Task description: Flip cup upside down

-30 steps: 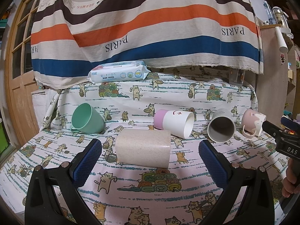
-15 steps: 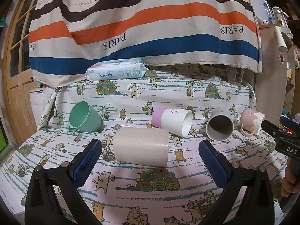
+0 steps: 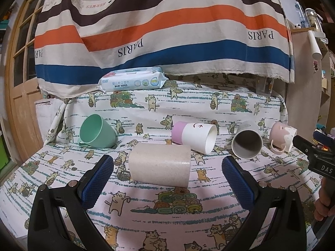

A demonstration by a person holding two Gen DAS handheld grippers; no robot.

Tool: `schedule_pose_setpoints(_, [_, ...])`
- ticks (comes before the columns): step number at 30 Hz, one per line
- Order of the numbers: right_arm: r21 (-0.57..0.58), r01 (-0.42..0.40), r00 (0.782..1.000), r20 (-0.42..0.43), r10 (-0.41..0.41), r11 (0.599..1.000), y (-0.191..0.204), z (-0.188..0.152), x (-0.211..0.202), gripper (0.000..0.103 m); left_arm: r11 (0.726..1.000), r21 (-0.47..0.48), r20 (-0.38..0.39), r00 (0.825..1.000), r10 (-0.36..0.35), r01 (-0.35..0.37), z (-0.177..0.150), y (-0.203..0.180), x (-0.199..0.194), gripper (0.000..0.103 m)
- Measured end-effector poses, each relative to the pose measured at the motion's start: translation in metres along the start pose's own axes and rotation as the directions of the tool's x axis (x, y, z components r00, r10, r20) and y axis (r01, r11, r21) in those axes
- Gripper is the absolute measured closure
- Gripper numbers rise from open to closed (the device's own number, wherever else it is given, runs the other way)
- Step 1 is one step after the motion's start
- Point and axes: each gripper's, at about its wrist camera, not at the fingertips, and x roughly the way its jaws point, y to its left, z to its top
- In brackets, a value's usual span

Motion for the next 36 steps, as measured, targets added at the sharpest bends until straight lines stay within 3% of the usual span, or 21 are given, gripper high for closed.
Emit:
schedule_pose_setpoints(6, [-0.003,0.003,1.0,-0.013,-0.003,1.0,0.002,-0.001,0.0,0.001,1.0,0.0,-0.002,1.0,-0.003,0.003,0.0,0.001,0.002,0.0])
schedule_pose_setpoints(7, [-0.006,-0.017,0.999,-0.037,0.017,1.0,0.004,-0.001,0.001,0.001,1.0,0.0,-0.002,1.0,-0.003,0.003,0.0,0.001,0.002,0.0])
schedule_pose_setpoints(9, [-0.011,-0.132,0.989,-0.068,0.131,0.991,0.007,-0.003,-0.001,0.001,1.0,0.0,-0.003,1.0,-0.003,0.003,0.0,0.001,0.002,0.0])
schedule_pose_setpoints(12, [-0.022,-0.193,0.979,-0.079,0.19,0.981,0.01,0.0,-0.007,0.001,1.0,-0.01,-0.004,1.0,0.002,-0.002,0.0,0.004,0.002,0.0])
schedule_pose_setpoints(15, [0.019,-0.291,0.95,-0.112,0.292,0.956,0.009,0.019,-0.004,0.001,1.0,-0.017,-0.002,1.0,0.014,-0.014,0.0,0.005,0.001,0.0])
schedule_pose_setpoints(18, [0.096,-0.375,0.902,-0.193,0.387,0.922,0.014,0.041,0.015,0.001,0.999,-0.028,0.001,1.0,0.027,-0.027,0.0,0.008,0.001,0.0])
schedule_pose_setpoints(23, [0.158,-0.417,0.822,-0.353,0.446,0.895,0.044,0.055,0.057,0.001,0.998,-0.05,0.002,0.999,0.044,-0.044,0.0,0.012,0.001,0.0])
schedule_pose_setpoints(25, [0.167,-0.483,0.768,-0.391,0.507,0.86,0.065,0.056,0.07,0.001,0.997,-0.051,0.005,0.998,0.055,-0.055,0.0,0.013,0.001,0.0])
schedule_pose_setpoints(30, [0.042,-0.638,0.679,-0.441,0.587,0.769,0.113,0.068,0.094,0.001,0.992,-0.079,-0.04,0.995,0.096,-0.099,0.0,0.02,0.01,0.0])
schedule_pose_setpoints(32, [0.05,-0.691,0.625,-0.46,0.631,0.721,0.126,0.074,0.106,0.001,0.988,-0.111,-0.067,0.992,0.103,-0.11,0.0,0.028,0.014,0.0])
schedule_pose_setpoints(36, [0.034,-0.766,0.549,-0.485,0.681,0.642,0.145,0.082,0.124,0.006,0.983,-0.129,-0.075,0.99,0.119,-0.128,-0.002,0.032,0.015,0.0])
